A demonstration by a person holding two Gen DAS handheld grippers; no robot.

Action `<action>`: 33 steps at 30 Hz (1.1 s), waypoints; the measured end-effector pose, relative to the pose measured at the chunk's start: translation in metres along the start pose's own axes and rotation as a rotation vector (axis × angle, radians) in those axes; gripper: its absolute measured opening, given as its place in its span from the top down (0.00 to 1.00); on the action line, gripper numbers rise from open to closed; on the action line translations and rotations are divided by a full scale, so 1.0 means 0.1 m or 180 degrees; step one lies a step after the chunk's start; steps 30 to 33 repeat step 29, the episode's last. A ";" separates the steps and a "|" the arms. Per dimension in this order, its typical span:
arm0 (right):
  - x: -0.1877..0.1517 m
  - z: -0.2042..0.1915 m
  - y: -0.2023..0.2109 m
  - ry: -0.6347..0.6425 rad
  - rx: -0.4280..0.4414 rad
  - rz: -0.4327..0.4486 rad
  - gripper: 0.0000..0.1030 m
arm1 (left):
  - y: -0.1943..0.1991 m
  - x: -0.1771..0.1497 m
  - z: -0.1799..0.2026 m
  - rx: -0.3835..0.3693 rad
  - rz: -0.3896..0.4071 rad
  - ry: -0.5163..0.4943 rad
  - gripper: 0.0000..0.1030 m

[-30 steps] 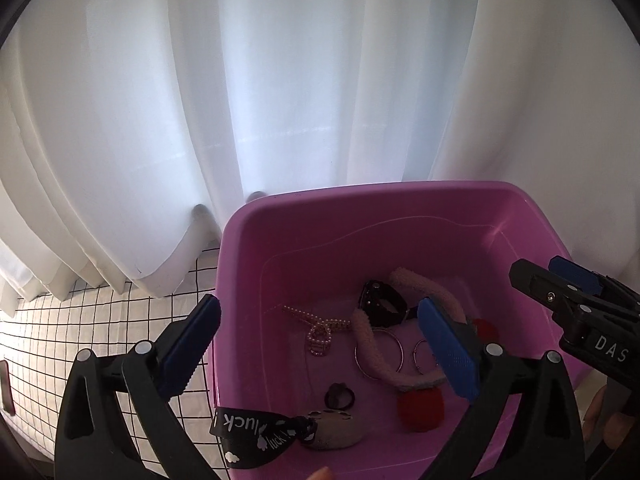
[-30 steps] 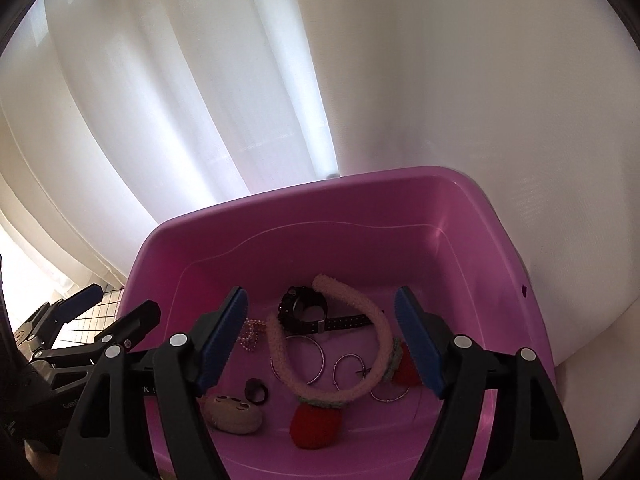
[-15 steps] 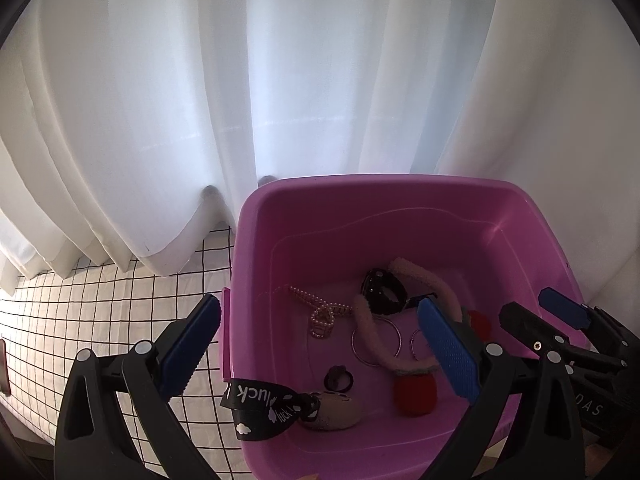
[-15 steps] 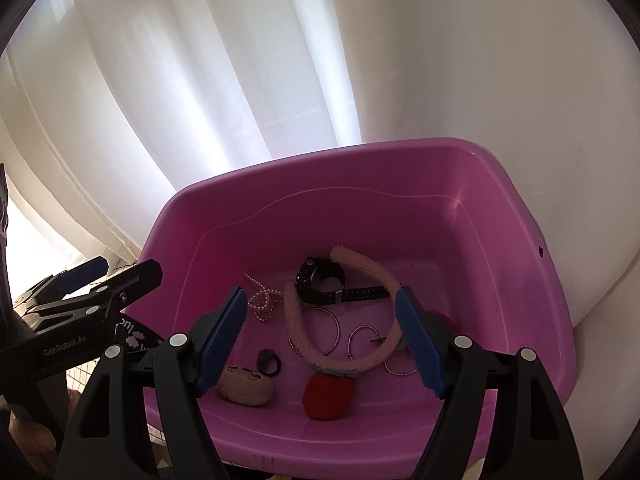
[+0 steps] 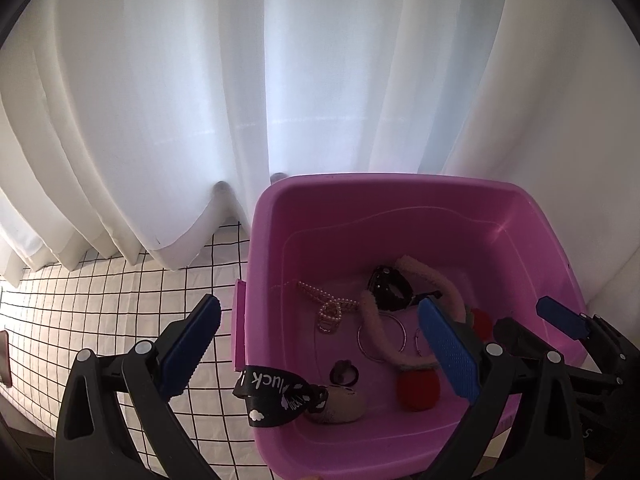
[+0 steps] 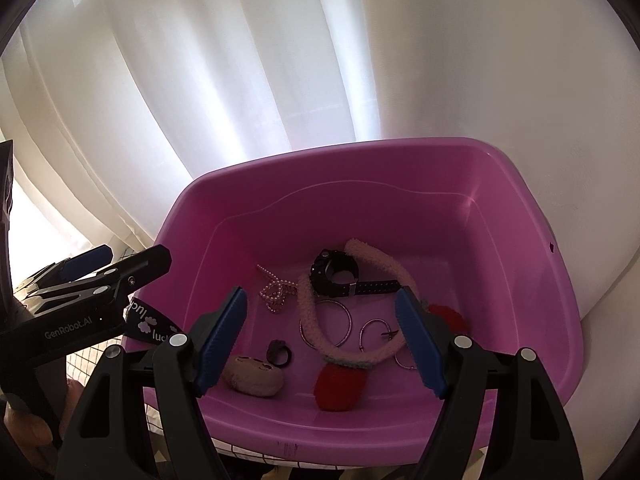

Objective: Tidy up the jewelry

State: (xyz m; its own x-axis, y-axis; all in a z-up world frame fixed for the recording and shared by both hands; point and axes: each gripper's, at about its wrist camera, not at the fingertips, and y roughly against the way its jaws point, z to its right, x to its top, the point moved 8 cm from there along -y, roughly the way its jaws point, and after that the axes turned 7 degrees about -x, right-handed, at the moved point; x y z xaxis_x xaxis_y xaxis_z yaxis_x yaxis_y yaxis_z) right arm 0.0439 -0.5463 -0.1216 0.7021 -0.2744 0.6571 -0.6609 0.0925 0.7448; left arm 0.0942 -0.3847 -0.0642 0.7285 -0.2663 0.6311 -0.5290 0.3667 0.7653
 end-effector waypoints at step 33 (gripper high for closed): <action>-0.03 -0.06 0.00 0.0074 0.0066 -0.0013 0.29 | 0.05 0.00 -0.10 0.0036 -0.0008 0.0103 0.06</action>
